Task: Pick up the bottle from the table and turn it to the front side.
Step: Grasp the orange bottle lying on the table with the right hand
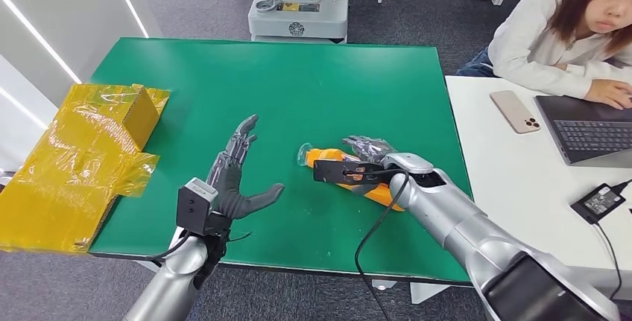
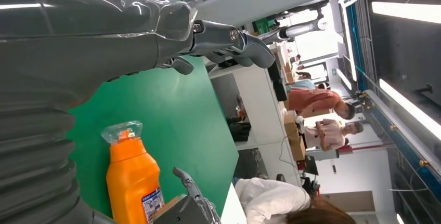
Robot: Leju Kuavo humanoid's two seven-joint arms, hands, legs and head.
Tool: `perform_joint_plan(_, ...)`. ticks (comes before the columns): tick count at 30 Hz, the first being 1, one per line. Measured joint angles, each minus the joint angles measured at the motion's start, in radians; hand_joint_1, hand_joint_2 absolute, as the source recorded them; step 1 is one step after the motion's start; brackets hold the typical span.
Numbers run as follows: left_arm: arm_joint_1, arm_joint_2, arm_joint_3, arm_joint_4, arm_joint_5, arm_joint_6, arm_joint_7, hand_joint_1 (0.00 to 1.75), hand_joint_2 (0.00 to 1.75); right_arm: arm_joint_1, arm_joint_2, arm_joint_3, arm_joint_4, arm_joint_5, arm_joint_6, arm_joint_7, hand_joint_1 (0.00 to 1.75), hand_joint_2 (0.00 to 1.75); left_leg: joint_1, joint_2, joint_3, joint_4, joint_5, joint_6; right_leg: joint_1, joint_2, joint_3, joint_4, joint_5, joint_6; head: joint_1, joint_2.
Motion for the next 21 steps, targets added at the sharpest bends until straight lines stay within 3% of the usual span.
perform_joint_plan(13, 0.003, -0.001, 0.000, 0.000, -0.006, -0.006, 0.005, 0.00, 1.75, 0.001, -0.004, 0.021, 0.000, 0.008, 0.019, 0.010, 0.00, 1.75, 0.000, 0.000, 0.000, 0.000, 0.000, 0.000, 0.000, 0.000, 0.000, 0.000, 0.000, 0.000, 0.000, 0.000)
perform_joint_plan(21, 0.015, -0.002, 0.000, 0.000, -0.009, -0.022, 0.014, 0.00, 1.75, 0.069, -0.033, 0.027, -0.002, 0.015, 0.015, -0.009, 0.00, 1.75, 0.000, 0.000, 0.000, 0.000, 0.000, 0.000, 0.000, 0.000, 0.000, 0.000, 0.000, 0.000, 0.000, 0.000)
